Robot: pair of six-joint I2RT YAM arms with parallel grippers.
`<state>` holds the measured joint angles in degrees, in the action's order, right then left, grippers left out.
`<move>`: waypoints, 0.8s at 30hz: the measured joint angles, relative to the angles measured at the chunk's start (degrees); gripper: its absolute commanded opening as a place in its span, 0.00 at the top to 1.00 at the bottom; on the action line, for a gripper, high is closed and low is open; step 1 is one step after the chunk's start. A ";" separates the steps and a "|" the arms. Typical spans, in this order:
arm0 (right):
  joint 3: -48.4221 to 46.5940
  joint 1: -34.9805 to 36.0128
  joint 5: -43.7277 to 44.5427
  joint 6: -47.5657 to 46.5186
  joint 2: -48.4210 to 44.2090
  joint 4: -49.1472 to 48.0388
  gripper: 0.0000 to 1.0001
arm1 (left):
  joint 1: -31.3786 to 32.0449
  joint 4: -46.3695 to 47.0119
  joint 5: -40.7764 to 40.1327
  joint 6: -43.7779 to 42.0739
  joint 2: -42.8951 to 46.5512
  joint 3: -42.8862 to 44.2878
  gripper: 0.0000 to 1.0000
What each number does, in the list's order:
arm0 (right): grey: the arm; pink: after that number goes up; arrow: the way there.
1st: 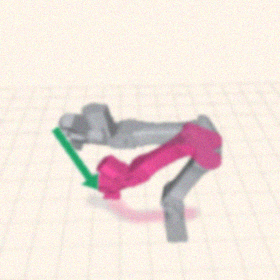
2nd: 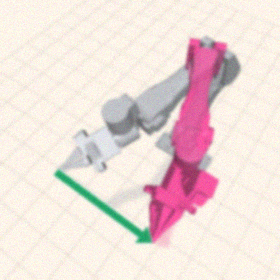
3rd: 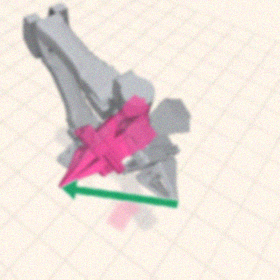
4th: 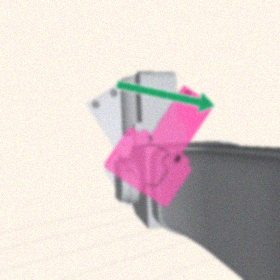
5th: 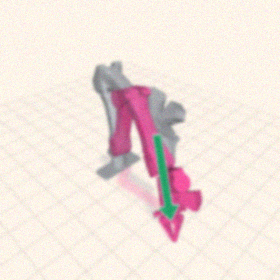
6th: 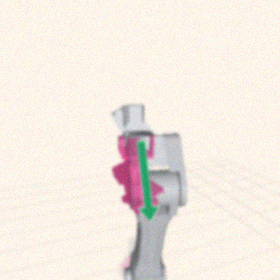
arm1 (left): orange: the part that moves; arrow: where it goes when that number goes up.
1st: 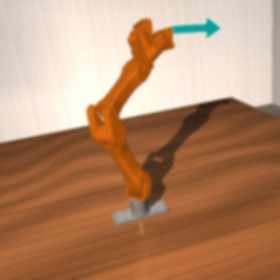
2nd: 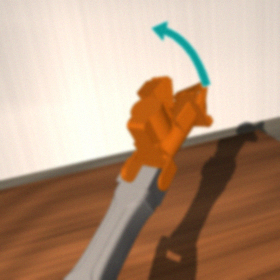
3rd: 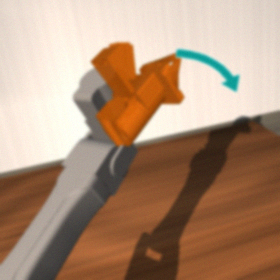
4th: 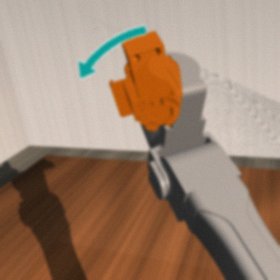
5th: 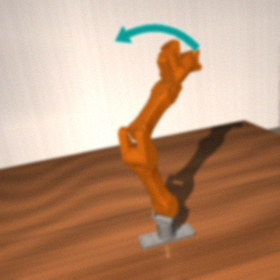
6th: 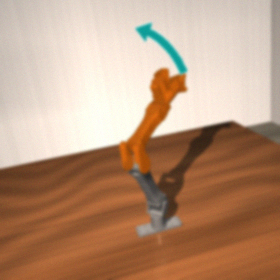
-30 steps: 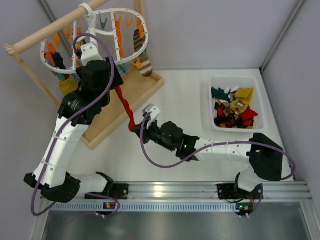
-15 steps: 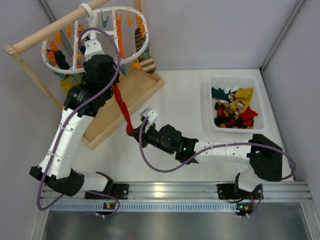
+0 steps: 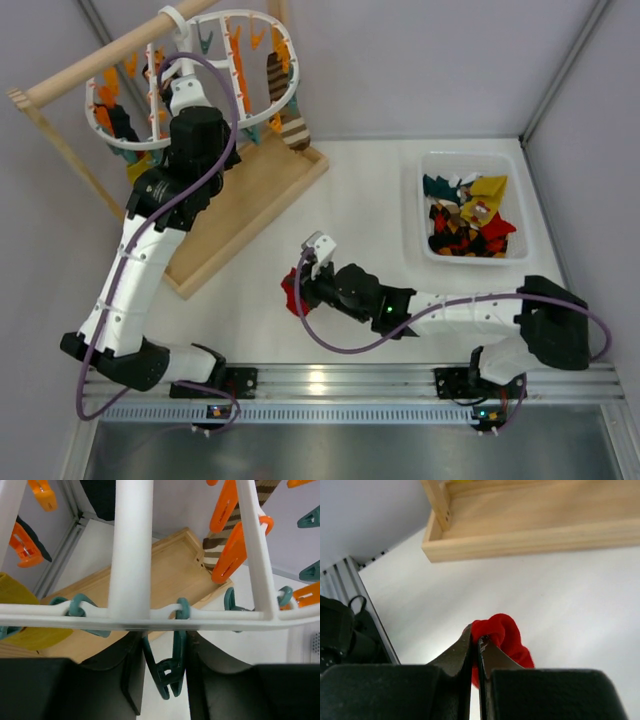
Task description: Remove the socks clipped to the hanger
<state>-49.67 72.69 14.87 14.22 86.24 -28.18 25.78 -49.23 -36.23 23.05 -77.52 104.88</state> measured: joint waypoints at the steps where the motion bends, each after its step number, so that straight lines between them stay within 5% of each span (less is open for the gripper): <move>1: 1.40 0.00 1.09 0.24 -2.01 1.55 1.00 | -0.07 0.31 1.20 0.02 0.20 -0.17 0.54; 6: 4.79 -2.08 5.42 1.99 -16.63 13.46 1.00 | -0.13 0.17 9.33 0.20 3.50 -3.82 0.26; 10: 4.68 -11.32 5.55 3.26 -27.82 22.64 1.00 | -0.09 -0.15 16.22 0.13 7.58 -7.93 0.02; 16: 1.75 -30.47 6.05 2.08 -33.70 36.76 1.00 | -0.09 -0.57 24.30 -0.68 18.82 -18.80 0.01; 24: -9.57 -61.35 -0.94 -1.81 -24.98 44.39 1.00 | -0.09 -0.72 27.15 -2.23 36.98 -37.31 0.01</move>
<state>-59.24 11.33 13.93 12.40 61.25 16.21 25.69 -49.95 -9.08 20.82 -40.53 67.57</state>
